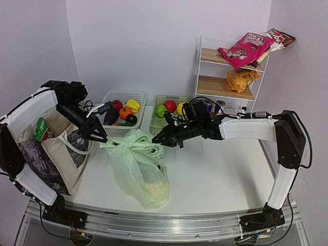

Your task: Place the mixed food into the grocery bags and tie them

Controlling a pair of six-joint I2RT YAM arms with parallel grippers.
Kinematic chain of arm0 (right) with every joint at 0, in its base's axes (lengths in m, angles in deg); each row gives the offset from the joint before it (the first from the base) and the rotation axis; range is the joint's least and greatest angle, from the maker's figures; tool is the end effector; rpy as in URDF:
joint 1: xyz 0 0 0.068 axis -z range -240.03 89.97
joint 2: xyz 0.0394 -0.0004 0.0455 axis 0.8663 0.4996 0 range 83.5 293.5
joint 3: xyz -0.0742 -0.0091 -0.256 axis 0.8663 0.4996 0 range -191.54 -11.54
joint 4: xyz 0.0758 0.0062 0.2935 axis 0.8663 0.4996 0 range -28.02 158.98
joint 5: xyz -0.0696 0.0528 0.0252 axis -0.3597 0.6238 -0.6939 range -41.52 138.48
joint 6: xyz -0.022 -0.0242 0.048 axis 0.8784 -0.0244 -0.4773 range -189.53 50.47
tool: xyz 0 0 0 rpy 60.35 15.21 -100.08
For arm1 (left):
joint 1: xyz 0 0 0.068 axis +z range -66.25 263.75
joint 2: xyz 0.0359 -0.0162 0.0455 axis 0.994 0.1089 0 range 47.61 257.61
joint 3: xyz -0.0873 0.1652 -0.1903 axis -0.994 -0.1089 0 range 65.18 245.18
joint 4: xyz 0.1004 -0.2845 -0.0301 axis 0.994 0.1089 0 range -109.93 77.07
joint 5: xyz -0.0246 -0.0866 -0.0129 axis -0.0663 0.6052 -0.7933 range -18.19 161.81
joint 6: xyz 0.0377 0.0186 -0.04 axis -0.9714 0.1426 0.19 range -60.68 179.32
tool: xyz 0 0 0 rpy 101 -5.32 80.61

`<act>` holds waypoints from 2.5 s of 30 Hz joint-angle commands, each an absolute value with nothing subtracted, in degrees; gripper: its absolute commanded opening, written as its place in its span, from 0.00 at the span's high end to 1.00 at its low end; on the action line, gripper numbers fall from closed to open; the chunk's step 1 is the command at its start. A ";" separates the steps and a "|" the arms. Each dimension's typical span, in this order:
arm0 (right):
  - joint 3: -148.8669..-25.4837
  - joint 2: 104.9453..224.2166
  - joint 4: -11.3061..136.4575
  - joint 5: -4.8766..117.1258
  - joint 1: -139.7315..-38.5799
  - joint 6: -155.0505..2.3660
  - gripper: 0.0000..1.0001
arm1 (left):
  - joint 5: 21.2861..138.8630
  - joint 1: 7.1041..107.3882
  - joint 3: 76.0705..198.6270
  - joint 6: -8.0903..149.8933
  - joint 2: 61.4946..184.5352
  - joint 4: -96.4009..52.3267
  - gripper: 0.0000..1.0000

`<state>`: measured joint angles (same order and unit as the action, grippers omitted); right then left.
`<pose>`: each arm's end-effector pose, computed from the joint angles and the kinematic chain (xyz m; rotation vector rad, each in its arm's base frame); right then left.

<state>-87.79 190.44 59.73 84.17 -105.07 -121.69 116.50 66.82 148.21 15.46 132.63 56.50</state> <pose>0.3143 0.3492 0.2126 -0.3081 2.4072 1.5725 0.2876 -0.1180 0.3186 1.4100 2.1895 -0.9786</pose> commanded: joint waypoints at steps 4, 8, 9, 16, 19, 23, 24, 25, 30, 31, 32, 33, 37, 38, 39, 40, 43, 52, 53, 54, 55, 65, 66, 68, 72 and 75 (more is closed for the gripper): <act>-89.36 189.78 58.38 84.94 -105.23 -121.49 1.00 | 111.93 66.57 145.10 8.69 130.10 61.81 0.48; -89.56 189.78 58.38 84.70 -105.24 -121.22 1.00 | 112.77 65.72 145.40 7.65 130.70 61.02 0.48; -89.58 189.75 58.38 84.69 -105.27 -121.21 1.00 | 112.92 65.33 145.53 7.86 130.64 60.51 0.47; -88.99 189.08 58.38 84.61 -105.26 -120.82 1.00 | 107.95 64.77 144.11 6.72 128.65 55.29 0.50; -88.89 188.93 58.38 84.27 -105.25 -120.63 1.00 | 107.92 64.45 143.96 6.12 129.11 55.27 0.56; -89.17 189.05 58.38 84.16 -105.27 -120.50 1.00 | 109.35 62.99 143.49 6.84 129.54 54.57 0.61; -89.18 189.06 58.38 84.24 -105.28 -120.51 1.00 | 109.69 62.54 143.50 7.02 129.66 54.47 0.63; -89.21 189.05 58.38 84.25 -105.26 -120.53 1.00 | 109.66 62.27 143.49 7.12 129.80 54.44 0.64; -89.08 188.74 58.46 84.47 -105.27 -120.63 1.00 | 109.11 62.04 144.38 7.69 130.58 54.35 0.98; -88.80 188.64 58.46 84.23 -105.27 -120.66 1.00 | 108.94 62.04 144.89 7.74 130.72 54.72 1.00; -88.40 188.46 58.49 83.65 -105.25 -120.68 1.00 | 108.71 62.03 145.56 7.80 130.82 55.11 1.00; -87.81 188.06 58.56 82.65 -105.21 -120.63 1.00 | 108.27 62.04 146.36 8.03 130.86 55.40 1.00; -84.61 185.66 59.03 79.32 -104.92 -119.33 1.00 | 103.10 62.46 149.97 9.55 131.56 56.10 1.00; -84.07 185.19 59.35 79.03 -104.96 -119.06 1.00 | 102.04 62.66 150.75 9.53 131.84 56.54 1.00; -83.62 184.80 59.69 78.76 -104.98 -118.83 1.00 | 101.07 62.87 151.40 9.44 132.00 56.95 1.00; -83.17 184.47 59.99 78.46 -104.96 -118.66 1.00 | 100.22 63.05 151.88 9.32 132.06 57.32 1.00; -81.31 183.19 60.45 77.46 -104.98 -118.24 1.00 | 98.28 63.07 151.97 8.97 131.51 57.28 1.00; -75.99 178.45 63.12 73.99 -105.26 -117.14 1.00 | 90.62 63.54 148.76 10.37 129.83 51.99 1.00; -75.35 178.02 64.01 73.32 -105.42 -117.01 1.00 | 89.37 63.69 148.28 10.99 129.70 50.67 1.00; -74.40 177.74 64.08 72.83 -105.70 -117.07 1.00 | 88.46 63.74 147.60 11.65 129.41 49.19 1.00; -73.76 177.68 64.05 72.49 -106.03 -117.17 1.00 | 87.64 63.77 146.64 12.27 129.14 47.44 1.00; -69.85 177.72 63.45 69.67 -108.60 -116.93 1.00 | 89.21 63.62 137.20 11.99 127.19 37.11 1.00; -70.15 177.14 63.36 69.72 -108.56 -115.80 1.00 | 90.48 63.61 137.54 12.17 126.97 36.91 1.00; -71.53 176.58 63.38 70.53 -108.56 -114.62 1.00 | 92.35 63.58 138.31 12.49 126.78 36.84 1.00; -77.08 178.86 63.13 74.90 -108.62 -116.99 0.88 | 93.49 63.52 138.34 12.48 126.54 37.29 1.00; -79.23 181.36 59.55 77.45 -108.61 -121.06 0.69 | 93.79 63.52 138.05 12.47 126.03 37.44 1.00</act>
